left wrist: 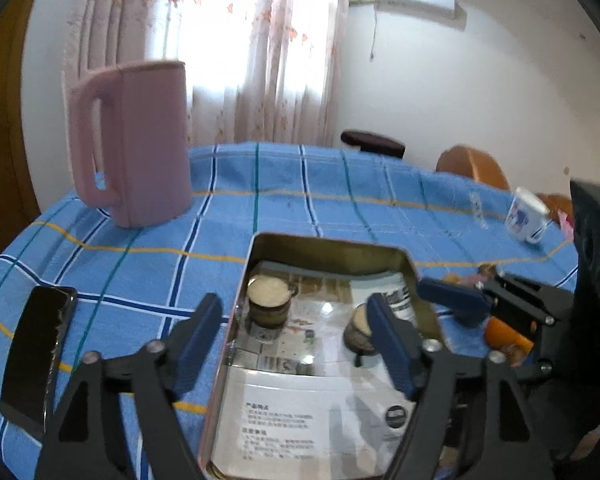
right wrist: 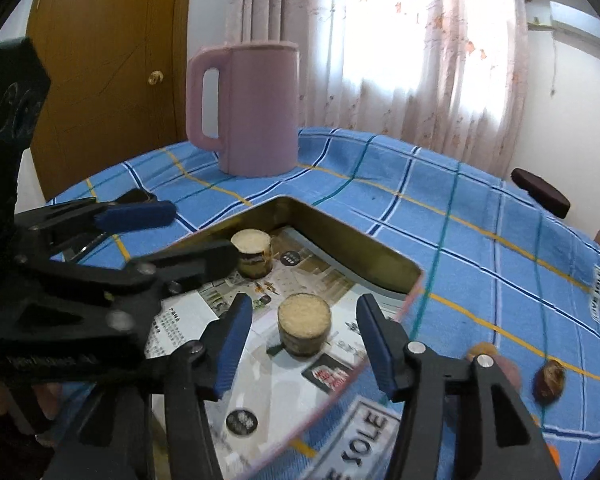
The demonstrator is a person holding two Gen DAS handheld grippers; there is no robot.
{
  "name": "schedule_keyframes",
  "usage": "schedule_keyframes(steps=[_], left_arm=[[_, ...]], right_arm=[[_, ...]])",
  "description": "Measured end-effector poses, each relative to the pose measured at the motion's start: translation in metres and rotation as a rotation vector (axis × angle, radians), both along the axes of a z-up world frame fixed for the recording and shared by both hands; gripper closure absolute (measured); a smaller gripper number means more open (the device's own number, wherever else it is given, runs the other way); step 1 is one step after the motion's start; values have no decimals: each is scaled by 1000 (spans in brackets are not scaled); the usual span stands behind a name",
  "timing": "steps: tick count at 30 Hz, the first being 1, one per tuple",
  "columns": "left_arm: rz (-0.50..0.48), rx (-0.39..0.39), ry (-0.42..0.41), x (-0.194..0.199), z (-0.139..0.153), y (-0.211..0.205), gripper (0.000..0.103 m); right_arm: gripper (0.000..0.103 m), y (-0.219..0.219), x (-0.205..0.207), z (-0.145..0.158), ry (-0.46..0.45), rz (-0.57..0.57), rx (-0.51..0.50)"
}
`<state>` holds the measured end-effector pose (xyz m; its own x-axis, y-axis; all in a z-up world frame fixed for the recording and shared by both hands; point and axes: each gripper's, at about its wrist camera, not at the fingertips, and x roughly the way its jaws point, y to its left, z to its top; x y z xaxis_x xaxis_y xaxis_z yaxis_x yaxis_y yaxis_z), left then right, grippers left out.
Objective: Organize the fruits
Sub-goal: 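Lower both tins into the box and open both tools, then grasp an orange with the right tool while the left tool grasps a brown round fruit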
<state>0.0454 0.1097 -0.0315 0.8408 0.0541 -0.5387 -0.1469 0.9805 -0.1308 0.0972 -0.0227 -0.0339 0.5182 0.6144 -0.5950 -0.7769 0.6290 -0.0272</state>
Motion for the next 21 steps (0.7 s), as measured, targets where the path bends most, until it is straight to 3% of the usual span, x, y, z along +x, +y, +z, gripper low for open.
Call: schedule_keyframes(steps=[2, 4, 11, 16, 21], left_arm=[[-5, -6, -38, -11, 7, -5, 12], [-19, -6, -63, -18, 10, -14, 9], [-160, 24, -65, -19, 5, -81, 9], [-253, 51, -23, -9, -4, -125, 9], [-277, 64, 8, -4, -14, -144, 9]], right_arm=[[47, -22, -10, 6, -26, -14, 18], [45, -47, -17, 10, -45, -47, 35], [40, -157, -23, -1, -20, -295, 62], [40, -175, -19, -19, 45, -305, 40], [42, -166, -11, -27, 93, -276, -4]])
